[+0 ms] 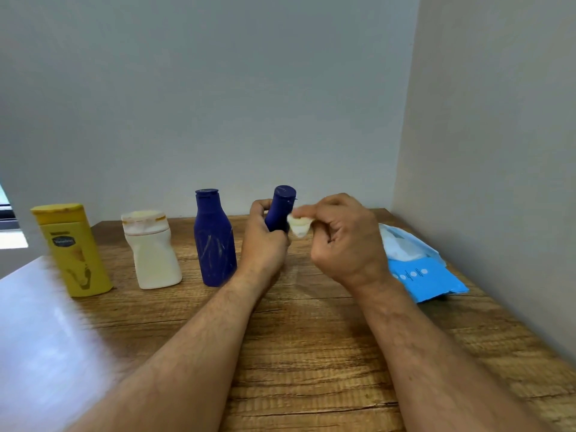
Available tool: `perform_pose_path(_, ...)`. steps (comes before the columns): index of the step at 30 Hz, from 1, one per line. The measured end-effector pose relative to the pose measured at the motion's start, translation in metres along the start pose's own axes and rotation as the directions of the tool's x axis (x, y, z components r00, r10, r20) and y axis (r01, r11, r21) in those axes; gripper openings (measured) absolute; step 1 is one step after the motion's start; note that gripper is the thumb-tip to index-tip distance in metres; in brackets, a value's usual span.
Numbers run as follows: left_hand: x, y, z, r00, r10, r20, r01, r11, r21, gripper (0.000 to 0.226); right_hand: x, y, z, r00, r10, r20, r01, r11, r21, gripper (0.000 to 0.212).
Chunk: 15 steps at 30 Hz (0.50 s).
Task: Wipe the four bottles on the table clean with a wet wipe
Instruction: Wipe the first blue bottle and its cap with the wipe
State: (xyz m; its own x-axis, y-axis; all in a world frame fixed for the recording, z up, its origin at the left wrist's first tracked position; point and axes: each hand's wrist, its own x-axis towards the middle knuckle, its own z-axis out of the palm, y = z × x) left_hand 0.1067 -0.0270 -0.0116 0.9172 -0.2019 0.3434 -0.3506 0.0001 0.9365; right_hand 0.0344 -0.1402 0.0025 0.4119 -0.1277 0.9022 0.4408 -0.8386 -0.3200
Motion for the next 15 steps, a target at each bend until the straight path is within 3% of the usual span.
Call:
perform_pose_path(2, 0.0015, -0.0007, -0.0014, 1.000, 0.008, 0.006, -0.008, 1.000, -0.004, 0.054, -0.0010, -0.0032, 0.0010, 1.000, -0.027, -0.005, 0.027, 1.000, -0.010, 0.038)
perform_pose_path(7, -0.0022, 0.0028, 0.0011, 0.999, 0.016, 0.044, -0.018, 0.998, 0.064, 0.058, 0.0034, -0.0006, -0.0031, 0.980, 0.024, -0.197, -0.028, 0.999, -0.015, 0.036)
perform_pose_path(15, -0.0053, 0.0027, 0.0034, 0.994, 0.051, 0.102, -0.067, 0.984, 0.162, 0.060, 0.0050, -0.0032, 0.0018, 0.982, -0.051, -0.184, 0.045, 0.998, -0.038, 0.040)
